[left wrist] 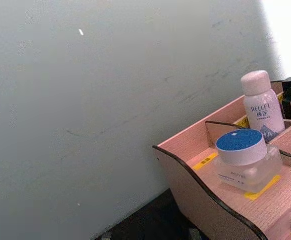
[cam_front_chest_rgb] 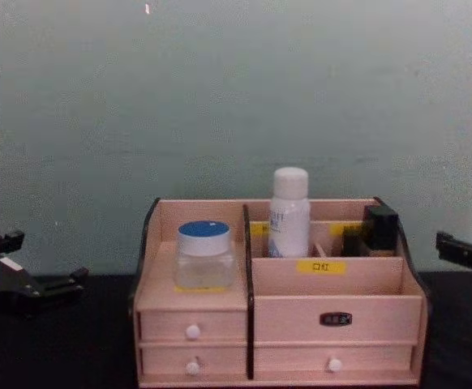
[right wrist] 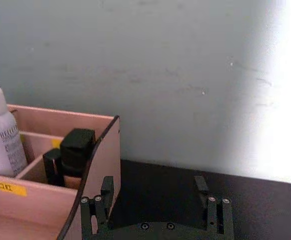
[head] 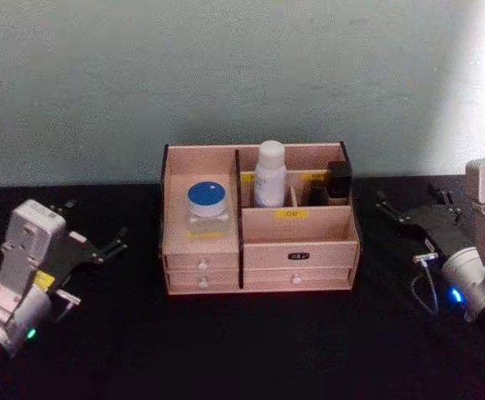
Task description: Pick up the facial cleanser and watermelon frost from the table and place them into the tiered storage box.
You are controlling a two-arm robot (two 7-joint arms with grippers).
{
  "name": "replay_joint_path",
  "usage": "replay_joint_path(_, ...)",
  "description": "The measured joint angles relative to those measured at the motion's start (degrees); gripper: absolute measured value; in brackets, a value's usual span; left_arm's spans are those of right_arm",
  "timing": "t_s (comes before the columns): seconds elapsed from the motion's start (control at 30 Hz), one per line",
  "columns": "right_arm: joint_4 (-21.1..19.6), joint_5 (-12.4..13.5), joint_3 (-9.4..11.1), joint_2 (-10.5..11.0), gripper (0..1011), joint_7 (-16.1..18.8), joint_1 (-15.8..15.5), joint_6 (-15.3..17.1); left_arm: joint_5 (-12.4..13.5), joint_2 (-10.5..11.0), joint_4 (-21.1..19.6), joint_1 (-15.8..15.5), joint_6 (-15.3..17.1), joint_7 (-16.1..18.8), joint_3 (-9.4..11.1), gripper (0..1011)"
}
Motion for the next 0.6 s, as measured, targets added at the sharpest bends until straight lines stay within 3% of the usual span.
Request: replay_joint_path(0.6, -0.02, -0.05, -0.05, 0.02, 1003, 0.13, 0.06, 0.17, 0.00, 0.00, 0.00, 0.00, 0.00, 0.00, 0.00, 1001)
